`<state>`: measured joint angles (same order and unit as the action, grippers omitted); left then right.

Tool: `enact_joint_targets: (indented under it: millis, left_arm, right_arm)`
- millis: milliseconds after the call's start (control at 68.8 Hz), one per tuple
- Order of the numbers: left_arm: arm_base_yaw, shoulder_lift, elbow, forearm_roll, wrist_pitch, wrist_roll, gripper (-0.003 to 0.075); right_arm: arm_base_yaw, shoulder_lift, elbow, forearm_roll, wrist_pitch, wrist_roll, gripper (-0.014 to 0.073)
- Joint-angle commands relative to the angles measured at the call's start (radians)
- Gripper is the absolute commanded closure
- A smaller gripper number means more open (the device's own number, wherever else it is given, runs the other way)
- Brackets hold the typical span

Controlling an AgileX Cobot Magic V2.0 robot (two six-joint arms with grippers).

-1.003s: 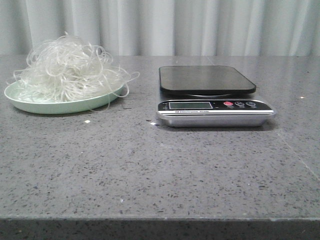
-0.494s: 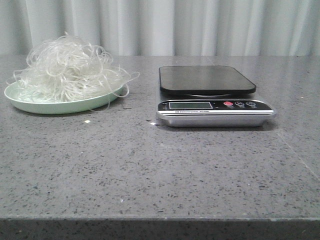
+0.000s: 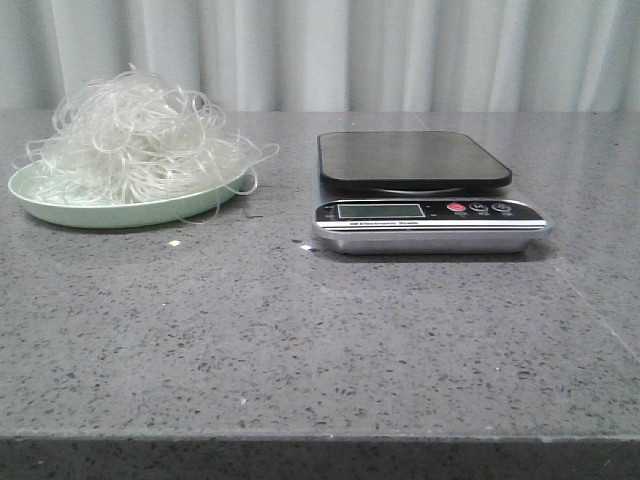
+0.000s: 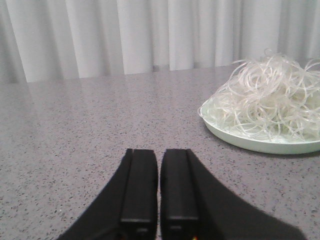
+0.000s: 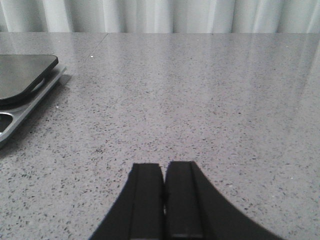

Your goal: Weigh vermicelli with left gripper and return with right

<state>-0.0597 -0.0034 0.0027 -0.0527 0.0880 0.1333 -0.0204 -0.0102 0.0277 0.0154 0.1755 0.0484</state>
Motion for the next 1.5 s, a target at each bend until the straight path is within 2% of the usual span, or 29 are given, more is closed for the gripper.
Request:
enact_joint_targets:
  millis: [0,175,393,465,625,800,931,1003,1091,1105,1120,1163,1178,1193,1207,1222,1280,1367,1483]
  left_arm:
    - [-0.006,-0.020,0.007,-0.009,-0.080,-0.009,0.0577]
    - [-0.006,-0.020,0.007,-0.009,-0.122,-0.009,0.0577]
    - [-0.006,-0.020,0.000,-0.009,-0.425,-0.009,0.0577]
    - [-0.006,-0.017,-0.049,-0.009,-0.453,-0.009,0.0577]
    - [-0.006,0.047,-0.295,-0.006,-0.311,-0.009,0.0577]
    - [-0.006,0.216,-0.577,0.000,-0.151,-0.009,0.0577]
    - [-0.006,0.381,-0.792,-0.002,0.054,-0.009,0.0562]
    - [-0.006,0.464,-0.857,-0.002,0.133,-0.009,0.0542]
    - [-0.006,0.575,-0.923,-0.002,0.209,-0.009,0.0465]
    - [-0.006,0.611,-0.935,-0.002,0.222,-0.009,0.0431]
    - [-0.006,0.611,-0.935,-0.002,0.222,-0.009,0.0431]
    - [-0.006,0.687,-0.952,-0.006,0.236,-0.009,0.0357]
    - [-0.006,0.687,-0.952,-0.006,0.236,-0.009,0.0357]
    - [-0.006,0.719,-0.958,-0.009,0.236,-0.009,0.0309]
    - [-0.006,0.719,-0.958,-0.009,0.236,-0.009,0.0309]
    - [-0.006,0.750,-0.963,-0.019,0.236,-0.009,0.0273]
    - [-0.006,0.810,-0.974,-0.041,0.238,-0.009,0.0213]
    - [-0.006,0.893,-1.000,-0.091,0.273,-0.002,0.0165]
    - [-0.006,1.012,-1.054,-0.190,0.380,0.071,0.0158]
  right_arm:
    - [-0.007,-0.016,-0.008,0.001,-0.081,-0.006,0.0442]
    - [-0.007,-0.016,-0.008,0.001,-0.081,-0.006,0.0442]
    - [-0.007,-0.016,-0.008,0.001,-0.081,-0.006,0.0442]
    - [-0.007,-0.016,-0.008,0.001,-0.081,-0.006,0.0442]
    - [-0.007,-0.016,-0.008,0.001,-0.083,-0.006,0.0442]
    - [-0.007,-0.016,-0.008,0.001,-0.090,-0.006,0.0442]
    - [-0.007,-0.016,-0.008,0.001,-0.090,-0.006,0.0442]
    - [-0.007,-0.016,-0.008,0.001,-0.090,-0.006,0.0442]
    - [-0.007,-0.016,-0.008,0.001,-0.090,-0.006,0.0442]
    - [-0.007,-0.016,-0.008,0.001,-0.090,-0.006,0.0442]
    - [-0.007,-0.016,-0.008,0.001,-0.090,-0.006,0.0442]
    - [-0.007,-0.016,-0.008,0.001,-0.090,-0.006,0.0442]
    - [-0.007,-0.016,-0.008,0.001,-0.090,-0.006,0.0442]
    - [-0.007,-0.016,-0.008,0.001,-0.090,-0.006,0.0442]
    - [-0.007,-0.016,-0.008,0.001,-0.090,-0.006,0.0442]
    - [-0.007,-0.016,-0.008,0.001,-0.090,-0.006,0.0442]
    - [-0.007,-0.016,-0.008,0.001,-0.090,-0.006,0.0442]
    - [-0.007,-0.016,-0.008,0.001,-0.090,-0.006,0.0442]
    - [-0.007,-0.016,-0.008,0.001,-0.090,-0.006,0.0442]
